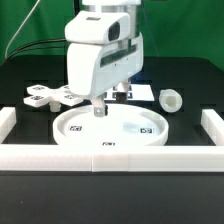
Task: Assemble round table
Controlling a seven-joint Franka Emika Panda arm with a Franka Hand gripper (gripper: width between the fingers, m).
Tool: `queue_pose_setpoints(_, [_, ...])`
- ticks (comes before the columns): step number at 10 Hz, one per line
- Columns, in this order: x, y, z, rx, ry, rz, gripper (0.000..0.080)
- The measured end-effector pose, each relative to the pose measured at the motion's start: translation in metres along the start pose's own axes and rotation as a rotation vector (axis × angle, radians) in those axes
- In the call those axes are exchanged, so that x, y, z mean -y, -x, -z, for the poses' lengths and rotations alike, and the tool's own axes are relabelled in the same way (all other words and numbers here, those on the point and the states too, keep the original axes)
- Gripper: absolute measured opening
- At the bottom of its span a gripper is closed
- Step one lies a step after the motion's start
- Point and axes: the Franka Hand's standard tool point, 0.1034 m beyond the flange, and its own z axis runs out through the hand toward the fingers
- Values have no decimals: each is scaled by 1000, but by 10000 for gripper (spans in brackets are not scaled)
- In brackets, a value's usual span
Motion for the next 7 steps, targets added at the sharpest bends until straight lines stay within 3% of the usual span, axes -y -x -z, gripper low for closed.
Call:
queue_pose_setpoints(3, [1, 0, -17, 8, -24, -4, 649])
queue_pose_setpoints(7, [1, 1, -20, 9, -28, -1, 649])
